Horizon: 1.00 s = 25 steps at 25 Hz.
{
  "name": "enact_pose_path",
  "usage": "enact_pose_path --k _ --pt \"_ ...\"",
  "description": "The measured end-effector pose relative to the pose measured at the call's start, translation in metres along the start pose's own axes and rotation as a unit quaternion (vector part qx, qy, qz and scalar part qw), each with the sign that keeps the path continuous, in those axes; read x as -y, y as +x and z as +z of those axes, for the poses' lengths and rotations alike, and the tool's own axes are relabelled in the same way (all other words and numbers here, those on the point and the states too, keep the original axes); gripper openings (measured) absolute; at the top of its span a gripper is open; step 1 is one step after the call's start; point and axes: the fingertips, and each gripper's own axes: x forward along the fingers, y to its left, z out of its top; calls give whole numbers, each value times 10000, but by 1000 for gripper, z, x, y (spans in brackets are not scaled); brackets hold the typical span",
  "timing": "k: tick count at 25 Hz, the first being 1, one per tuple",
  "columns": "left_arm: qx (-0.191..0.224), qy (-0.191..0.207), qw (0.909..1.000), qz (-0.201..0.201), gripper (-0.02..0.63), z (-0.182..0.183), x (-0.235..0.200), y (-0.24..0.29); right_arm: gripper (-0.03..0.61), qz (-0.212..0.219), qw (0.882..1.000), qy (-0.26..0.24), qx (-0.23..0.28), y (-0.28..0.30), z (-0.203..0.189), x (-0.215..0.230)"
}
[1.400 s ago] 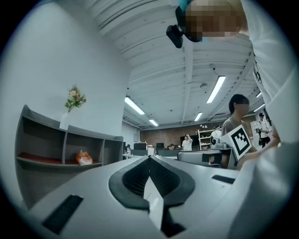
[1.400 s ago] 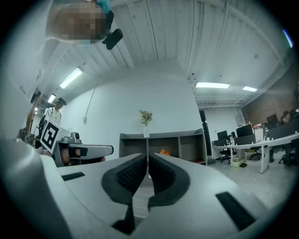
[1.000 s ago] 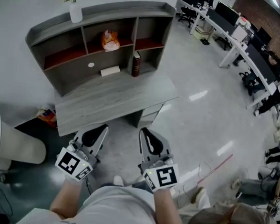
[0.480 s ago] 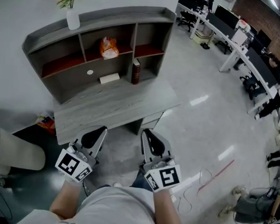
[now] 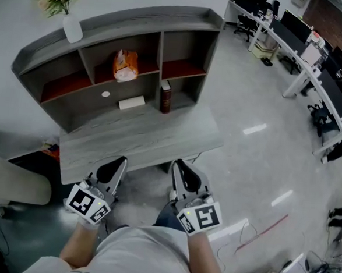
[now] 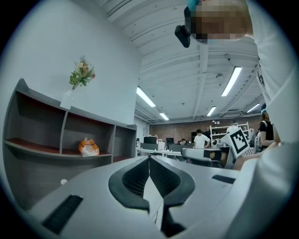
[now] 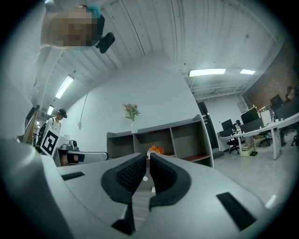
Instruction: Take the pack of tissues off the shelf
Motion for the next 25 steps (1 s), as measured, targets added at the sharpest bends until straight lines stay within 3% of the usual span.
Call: enact_pose_path --k 6,14,25 --pt "-79 4 9991 414 17 -8 -34 71 31 409 9990 152 -127 58 -14 63" --pt "-119 -33 9927 1199 17 4 -79 132 31 1193 9926 143 -191 135 -1 116" --pt "-279 -175 9742 2234 17 10 -108 149 31 2166 9749 -57 -505 236 0 127"
